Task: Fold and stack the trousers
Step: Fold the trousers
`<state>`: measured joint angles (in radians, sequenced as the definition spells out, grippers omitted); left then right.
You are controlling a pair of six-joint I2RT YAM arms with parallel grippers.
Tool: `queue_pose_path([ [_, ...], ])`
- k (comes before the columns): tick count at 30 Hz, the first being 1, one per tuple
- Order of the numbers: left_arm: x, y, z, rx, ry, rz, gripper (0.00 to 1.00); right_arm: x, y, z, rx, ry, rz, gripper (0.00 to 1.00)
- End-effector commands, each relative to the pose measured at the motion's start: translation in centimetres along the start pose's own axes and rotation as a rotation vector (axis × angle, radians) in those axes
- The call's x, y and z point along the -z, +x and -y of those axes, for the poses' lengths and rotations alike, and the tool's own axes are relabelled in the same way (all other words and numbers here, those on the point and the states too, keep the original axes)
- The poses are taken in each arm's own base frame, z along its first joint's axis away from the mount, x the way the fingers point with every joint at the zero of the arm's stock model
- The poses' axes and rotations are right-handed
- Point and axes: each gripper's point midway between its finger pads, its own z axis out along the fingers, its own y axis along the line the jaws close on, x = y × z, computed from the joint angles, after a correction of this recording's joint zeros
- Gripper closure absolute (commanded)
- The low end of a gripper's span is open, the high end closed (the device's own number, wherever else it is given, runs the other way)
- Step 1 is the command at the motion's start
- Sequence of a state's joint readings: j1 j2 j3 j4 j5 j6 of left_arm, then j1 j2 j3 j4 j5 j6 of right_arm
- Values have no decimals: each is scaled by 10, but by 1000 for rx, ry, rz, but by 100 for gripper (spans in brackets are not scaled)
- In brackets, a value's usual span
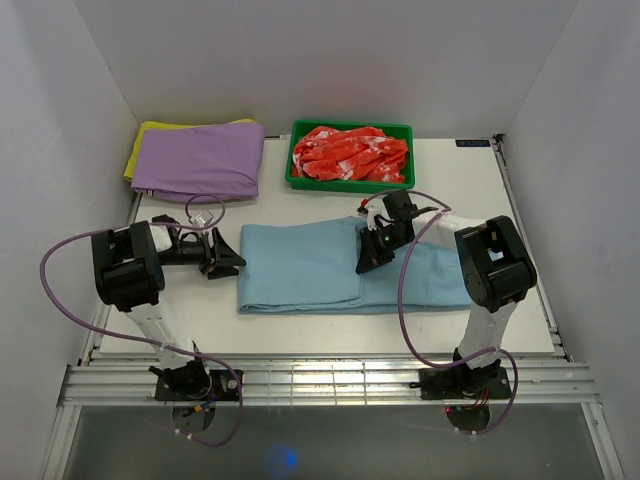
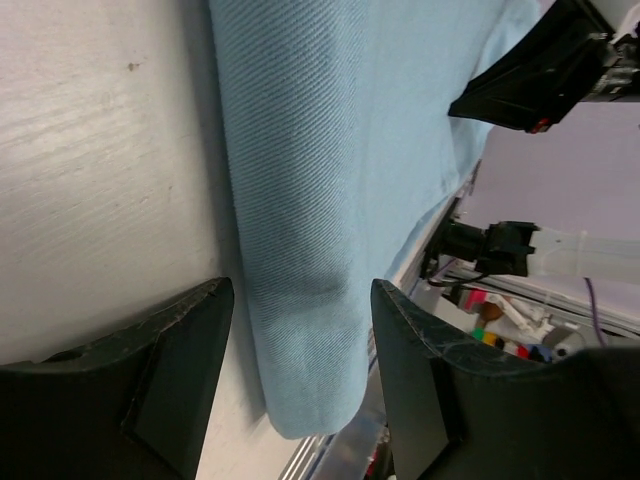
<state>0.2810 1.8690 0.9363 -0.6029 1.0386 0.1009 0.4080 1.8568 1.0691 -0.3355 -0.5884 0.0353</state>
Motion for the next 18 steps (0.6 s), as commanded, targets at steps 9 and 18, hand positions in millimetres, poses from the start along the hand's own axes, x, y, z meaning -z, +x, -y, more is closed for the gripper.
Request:
queue_pose_path([
  [9, -21, -6, -30, 28, -57, -4, 53, -2, 5, 21, 38, 87, -35, 92],
  [18, -14, -22, -33, 13, -70, 10, 86, 6, -3, 21, 77, 115, -18, 92],
])
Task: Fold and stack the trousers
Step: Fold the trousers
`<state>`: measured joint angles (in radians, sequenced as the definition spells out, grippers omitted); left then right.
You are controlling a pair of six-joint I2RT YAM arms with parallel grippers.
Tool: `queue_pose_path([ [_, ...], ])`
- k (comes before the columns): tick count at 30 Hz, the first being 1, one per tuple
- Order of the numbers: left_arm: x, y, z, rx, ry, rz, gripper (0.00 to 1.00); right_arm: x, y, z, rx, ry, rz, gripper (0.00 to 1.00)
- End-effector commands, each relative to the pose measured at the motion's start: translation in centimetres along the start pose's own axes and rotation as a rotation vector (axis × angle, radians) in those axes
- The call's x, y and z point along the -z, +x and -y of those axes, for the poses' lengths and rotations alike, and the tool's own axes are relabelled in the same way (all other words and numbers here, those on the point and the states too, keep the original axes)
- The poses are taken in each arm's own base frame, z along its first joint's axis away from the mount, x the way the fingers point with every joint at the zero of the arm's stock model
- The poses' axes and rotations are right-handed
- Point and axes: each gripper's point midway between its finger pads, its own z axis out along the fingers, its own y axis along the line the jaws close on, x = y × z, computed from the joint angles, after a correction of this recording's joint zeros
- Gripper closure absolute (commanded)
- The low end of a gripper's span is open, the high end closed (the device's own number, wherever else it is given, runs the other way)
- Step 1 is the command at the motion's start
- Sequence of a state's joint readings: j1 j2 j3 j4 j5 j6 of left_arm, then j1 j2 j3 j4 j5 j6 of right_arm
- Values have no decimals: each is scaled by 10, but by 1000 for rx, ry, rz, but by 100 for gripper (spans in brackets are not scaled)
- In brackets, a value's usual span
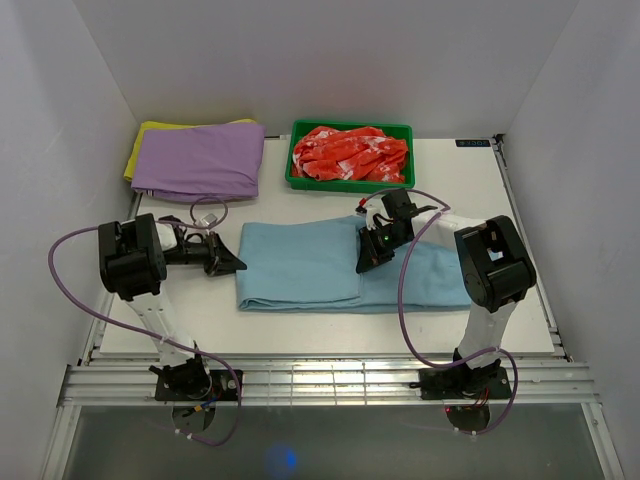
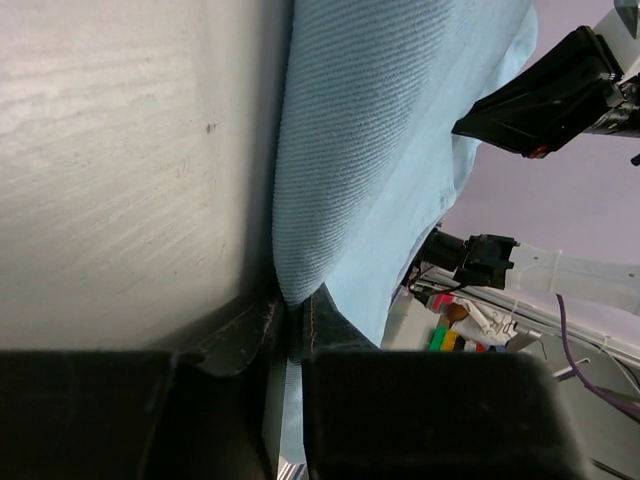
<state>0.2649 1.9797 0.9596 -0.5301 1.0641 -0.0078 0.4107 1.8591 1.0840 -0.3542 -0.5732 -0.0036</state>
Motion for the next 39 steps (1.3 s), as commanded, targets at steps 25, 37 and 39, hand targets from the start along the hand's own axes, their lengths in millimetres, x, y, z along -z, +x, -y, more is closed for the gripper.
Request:
queue_pose_path([
  [25, 8, 31, -37, -44, -133, -193, 92, 2, -2, 20, 36, 95, -26, 92],
  [37, 51, 5, -33, -122, -191, -55, 100, 20, -25, 5, 96, 57, -45, 24],
  [39, 63, -3, -25, -157, -186, -16, 100, 36, -29, 4, 131, 75, -25, 12],
])
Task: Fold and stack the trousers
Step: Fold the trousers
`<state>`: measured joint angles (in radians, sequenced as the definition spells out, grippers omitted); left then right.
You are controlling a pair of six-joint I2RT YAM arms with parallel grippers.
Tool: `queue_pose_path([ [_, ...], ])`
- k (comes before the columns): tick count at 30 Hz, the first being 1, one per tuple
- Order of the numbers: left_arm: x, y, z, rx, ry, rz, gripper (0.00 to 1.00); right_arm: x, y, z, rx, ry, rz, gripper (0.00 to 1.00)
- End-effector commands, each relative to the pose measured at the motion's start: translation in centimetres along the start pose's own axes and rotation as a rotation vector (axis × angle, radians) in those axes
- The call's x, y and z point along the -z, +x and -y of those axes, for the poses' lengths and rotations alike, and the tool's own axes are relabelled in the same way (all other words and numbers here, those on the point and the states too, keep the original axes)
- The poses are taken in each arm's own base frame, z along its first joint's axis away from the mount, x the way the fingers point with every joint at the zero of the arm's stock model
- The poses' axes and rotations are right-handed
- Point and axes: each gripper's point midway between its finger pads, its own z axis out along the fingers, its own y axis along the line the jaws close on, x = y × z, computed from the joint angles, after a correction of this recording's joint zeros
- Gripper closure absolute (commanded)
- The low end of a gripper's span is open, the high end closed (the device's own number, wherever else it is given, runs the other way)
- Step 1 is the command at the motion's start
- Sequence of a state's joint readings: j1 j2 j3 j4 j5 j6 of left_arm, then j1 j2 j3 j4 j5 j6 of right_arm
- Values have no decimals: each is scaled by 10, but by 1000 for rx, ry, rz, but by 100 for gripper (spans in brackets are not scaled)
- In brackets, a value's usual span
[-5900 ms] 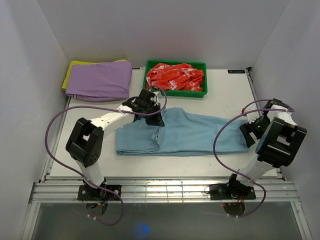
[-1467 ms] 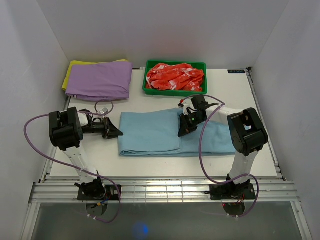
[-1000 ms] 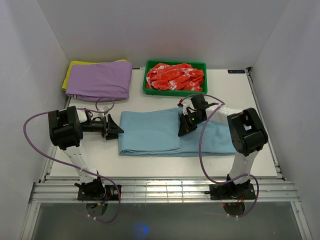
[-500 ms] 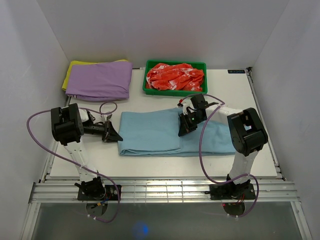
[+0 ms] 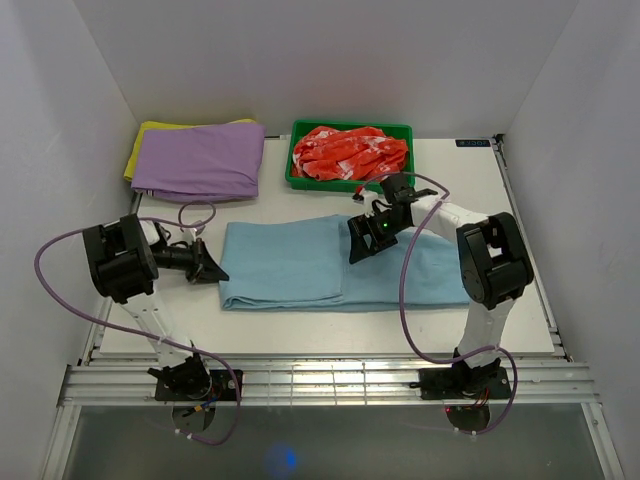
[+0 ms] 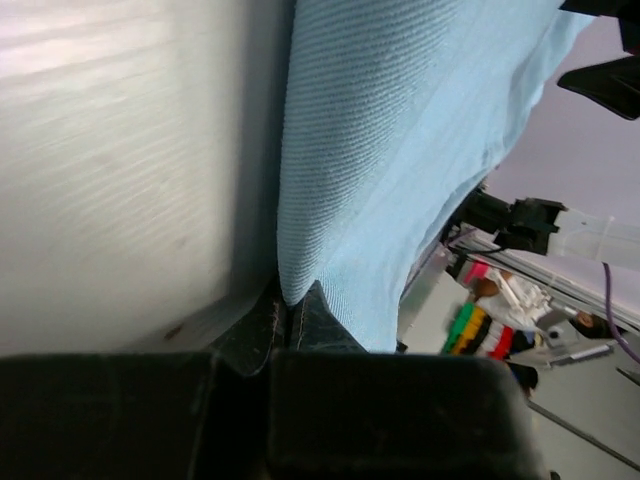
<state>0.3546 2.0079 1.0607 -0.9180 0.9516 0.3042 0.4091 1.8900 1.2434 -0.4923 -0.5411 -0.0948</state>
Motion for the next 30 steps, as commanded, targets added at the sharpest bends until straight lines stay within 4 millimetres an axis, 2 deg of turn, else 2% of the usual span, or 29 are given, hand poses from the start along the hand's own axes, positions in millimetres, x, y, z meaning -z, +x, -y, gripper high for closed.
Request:
queue_pose_path([
  [1, 33, -22, -6, -152, -104, 103, 100, 29, 3, 4, 50, 51, -25, 10],
  [3, 46, -25, 6, -210, -111, 135, 100, 51, 1, 9, 56, 78, 2, 5],
  [7, 73, -29, 38, -300, -135, 178, 100, 97, 8, 26, 19, 115, 47, 4],
  [8, 80, -30, 45, -329, -138, 193, 100, 117, 12, 39, -30, 139, 79, 4],
  [10, 93, -28, 67, -371, -140, 217, 100, 136, 19, 50, -79, 141, 115, 4],
  [11, 101, -34, 79, -403, -139, 238, 100, 155, 25, 66, -118, 174, 154, 4],
  [14, 116, -36, 110, -440, -107, 278, 100, 184, 44, 90, -186, 227, 208, 6],
  [17, 122, -35, 133, -425, -43, 295, 100, 191, 70, 112, -260, 261, 213, 7],
  [21, 134, -40, 164, -428, 32, 335, 100, 183, 91, 127, -342, 231, 213, 10],
  [25, 140, -45, 189, -434, 82, 352, 100, 161, 93, 118, -387, 95, 256, 15],
  [30, 137, -48, 207, -439, 123, 337, 100, 135, 90, 126, -444, 17, 287, 26],
])
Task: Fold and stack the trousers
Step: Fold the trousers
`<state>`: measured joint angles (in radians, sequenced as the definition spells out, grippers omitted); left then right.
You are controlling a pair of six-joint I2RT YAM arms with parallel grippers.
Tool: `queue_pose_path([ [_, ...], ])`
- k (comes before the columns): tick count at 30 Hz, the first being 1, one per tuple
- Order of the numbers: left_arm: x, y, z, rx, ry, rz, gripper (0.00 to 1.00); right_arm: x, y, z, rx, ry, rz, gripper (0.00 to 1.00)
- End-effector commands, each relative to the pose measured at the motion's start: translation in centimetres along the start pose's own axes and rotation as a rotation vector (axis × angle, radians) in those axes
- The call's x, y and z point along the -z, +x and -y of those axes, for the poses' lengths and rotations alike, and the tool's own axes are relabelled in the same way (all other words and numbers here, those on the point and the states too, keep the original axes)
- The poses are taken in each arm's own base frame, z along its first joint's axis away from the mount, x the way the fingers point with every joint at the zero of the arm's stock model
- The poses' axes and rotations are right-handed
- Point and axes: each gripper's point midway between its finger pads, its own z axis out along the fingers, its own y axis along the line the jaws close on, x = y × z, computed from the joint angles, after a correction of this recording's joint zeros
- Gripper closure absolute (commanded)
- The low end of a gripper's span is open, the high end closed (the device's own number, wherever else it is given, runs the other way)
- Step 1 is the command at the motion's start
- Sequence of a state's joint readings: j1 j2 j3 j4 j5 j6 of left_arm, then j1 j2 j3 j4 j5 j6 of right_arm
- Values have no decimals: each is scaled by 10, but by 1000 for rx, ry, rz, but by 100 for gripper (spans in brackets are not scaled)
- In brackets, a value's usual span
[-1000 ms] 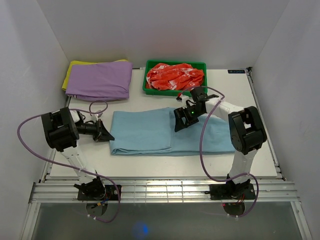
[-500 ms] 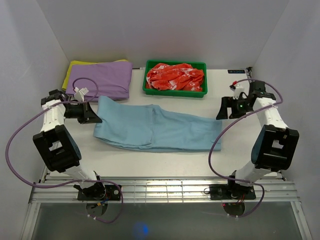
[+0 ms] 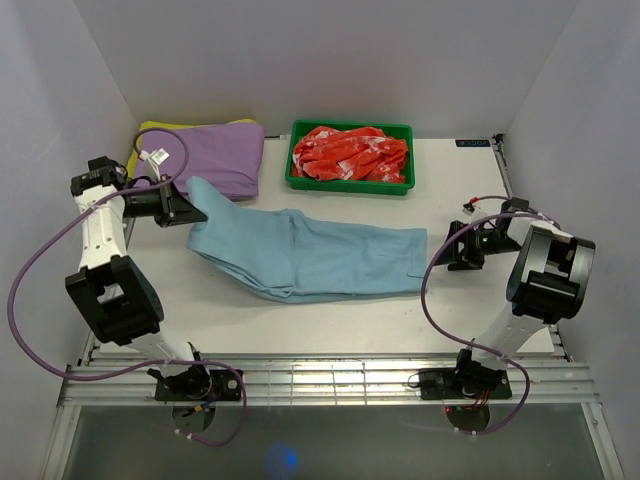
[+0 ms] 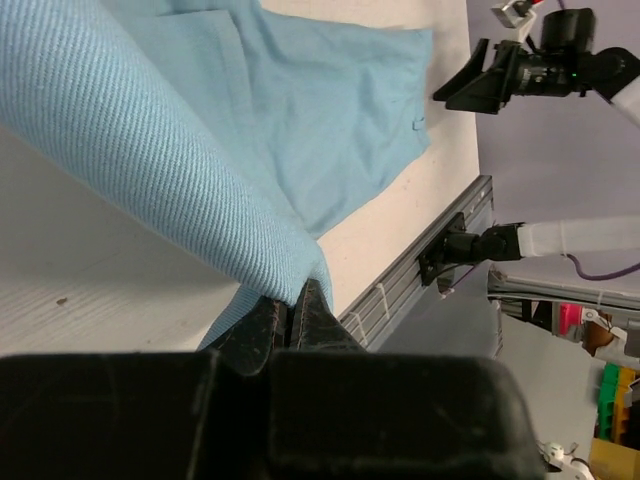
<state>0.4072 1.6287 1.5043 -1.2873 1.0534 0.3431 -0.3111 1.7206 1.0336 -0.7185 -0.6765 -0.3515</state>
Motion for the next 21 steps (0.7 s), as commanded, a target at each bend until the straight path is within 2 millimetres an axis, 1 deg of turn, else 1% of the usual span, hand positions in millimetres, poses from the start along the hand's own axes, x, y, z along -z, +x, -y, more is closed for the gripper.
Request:
queue_pose_path([
  [1, 5, -20, 40, -40, 115, 56, 100, -16, -10, -9, -22, -109, 46, 27],
  [3, 2, -22, 45, -42, 121, 48, 100, -27, -4, -6, -39, -124, 33, 31],
  [5, -4, -25, 52, -67, 129, 41, 100, -37, 3, -8, -56, -140, 10, 34],
  [7, -8, -26, 59, -70, 128, 32, 100, -44, 2, -9, -48, -145, 9, 37],
  [8, -11, -27, 63, -77, 132, 26, 100, -49, 4, -13, -51, -154, -4, 40],
  [10, -23, -25, 80, -99, 152, 0, 100, -54, 4, -16, -40, -159, -9, 44],
  [11, -32, -23, 93, -120, 168, -22, 100, -59, 6, -20, -33, -165, -22, 51],
  [13, -41, -27, 108, -129, 185, -25, 100, -65, 7, -26, -24, -174, -37, 59],
  [14, -49, -23, 121, -152, 202, -47, 100, -66, 7, -28, -23, -179, -41, 68],
  [15, -55, -26, 127, -167, 214, -41, 100, -68, 7, -30, -23, -184, -46, 72],
  [16, -60, -25, 134, -170, 225, -49, 100, -69, 8, -33, -19, -188, -51, 77],
  [17, -72, -17, 150, -167, 241, -84, 100, -70, 8, -34, -21, -192, -52, 86],
  [18, -79, -15, 154, -162, 234, -91, 100, -70, 8, -35, -18, -193, -53, 90],
  [19, -87, -18, 161, -188, 239, -83, 100, -71, 9, -38, -19, -197, -56, 92],
  [20, -98, -10, 173, -178, 254, -113, 100, -71, 9, -39, -19, -200, -55, 92],
  [21, -106, -14, 178, -200, 264, -98, 100, -71, 9, -40, -18, -203, -55, 92],
])
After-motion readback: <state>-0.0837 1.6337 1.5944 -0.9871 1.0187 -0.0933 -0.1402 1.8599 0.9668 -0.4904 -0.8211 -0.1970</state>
